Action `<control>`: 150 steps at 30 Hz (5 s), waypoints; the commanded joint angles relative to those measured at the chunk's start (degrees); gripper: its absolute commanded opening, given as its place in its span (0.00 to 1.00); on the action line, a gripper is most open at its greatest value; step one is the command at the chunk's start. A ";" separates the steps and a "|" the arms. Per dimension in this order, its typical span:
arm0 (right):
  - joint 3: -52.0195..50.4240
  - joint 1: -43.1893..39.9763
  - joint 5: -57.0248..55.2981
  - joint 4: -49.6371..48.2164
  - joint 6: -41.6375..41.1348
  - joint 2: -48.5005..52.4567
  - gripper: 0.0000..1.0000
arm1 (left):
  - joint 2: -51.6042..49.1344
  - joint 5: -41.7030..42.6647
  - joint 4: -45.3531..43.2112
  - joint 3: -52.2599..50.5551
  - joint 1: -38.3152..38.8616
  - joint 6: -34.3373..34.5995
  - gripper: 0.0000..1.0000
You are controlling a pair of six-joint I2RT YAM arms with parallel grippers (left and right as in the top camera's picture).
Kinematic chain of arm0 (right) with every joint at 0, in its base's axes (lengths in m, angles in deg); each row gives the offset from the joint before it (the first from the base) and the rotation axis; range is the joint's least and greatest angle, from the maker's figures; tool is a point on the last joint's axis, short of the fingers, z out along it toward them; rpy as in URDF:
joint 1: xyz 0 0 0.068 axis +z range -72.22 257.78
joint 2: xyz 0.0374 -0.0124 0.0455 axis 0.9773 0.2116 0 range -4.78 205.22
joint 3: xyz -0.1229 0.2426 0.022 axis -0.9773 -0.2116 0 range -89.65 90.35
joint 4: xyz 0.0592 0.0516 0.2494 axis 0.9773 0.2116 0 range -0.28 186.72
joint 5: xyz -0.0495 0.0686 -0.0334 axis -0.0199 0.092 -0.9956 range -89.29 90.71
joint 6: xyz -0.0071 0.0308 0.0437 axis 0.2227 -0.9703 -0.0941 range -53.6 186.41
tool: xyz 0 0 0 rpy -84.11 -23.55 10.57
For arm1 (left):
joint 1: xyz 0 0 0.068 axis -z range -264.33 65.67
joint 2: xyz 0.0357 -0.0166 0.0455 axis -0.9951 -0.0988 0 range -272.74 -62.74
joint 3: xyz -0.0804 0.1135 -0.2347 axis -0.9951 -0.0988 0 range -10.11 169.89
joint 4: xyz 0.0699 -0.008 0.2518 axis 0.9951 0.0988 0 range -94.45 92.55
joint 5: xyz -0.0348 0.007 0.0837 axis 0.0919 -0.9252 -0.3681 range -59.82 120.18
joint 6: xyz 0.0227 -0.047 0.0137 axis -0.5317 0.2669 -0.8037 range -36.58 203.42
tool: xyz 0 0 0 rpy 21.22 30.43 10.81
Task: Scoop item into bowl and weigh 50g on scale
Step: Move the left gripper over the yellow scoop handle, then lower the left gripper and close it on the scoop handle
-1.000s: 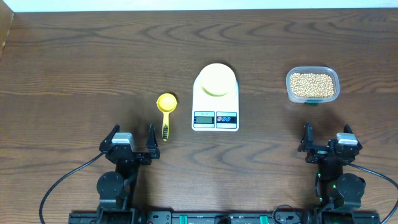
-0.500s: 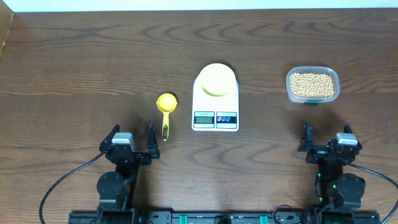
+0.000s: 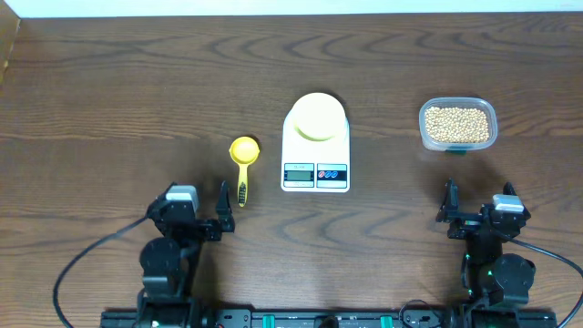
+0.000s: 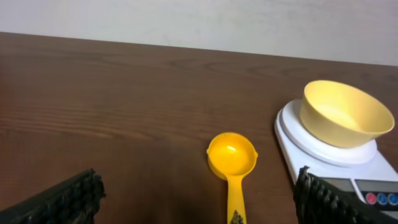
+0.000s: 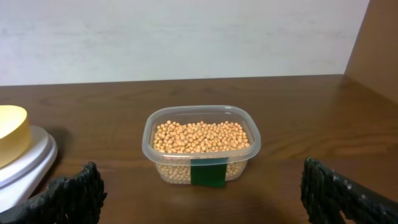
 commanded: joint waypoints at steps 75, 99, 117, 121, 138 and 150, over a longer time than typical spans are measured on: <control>-0.04 -0.44 0.39 0.26 0.85 -0.35 0.99 | -94.47 0.94 35.80 66.03 0.35 -9.33 1.00; -0.04 -0.44 0.42 0.26 0.85 -0.35 0.99 | -98.68 0.94 29.99 66.03 0.35 -10.03 1.00; -0.04 -0.44 0.42 0.26 0.85 -0.35 0.99 | -100.41 0.74 30.69 65.64 0.33 -10.01 1.00; -0.04 -0.44 0.42 0.26 0.85 -0.35 0.99 | -100.41 0.74 30.71 65.53 0.35 -9.99 1.00; -0.04 -0.44 0.42 0.26 0.85 -0.35 0.99 | -100.41 0.76 30.53 65.53 0.35 -9.99 1.00; -0.04 -0.44 0.42 0.26 0.85 -0.35 0.99 | -100.41 0.76 30.53 65.53 0.35 -9.99 0.64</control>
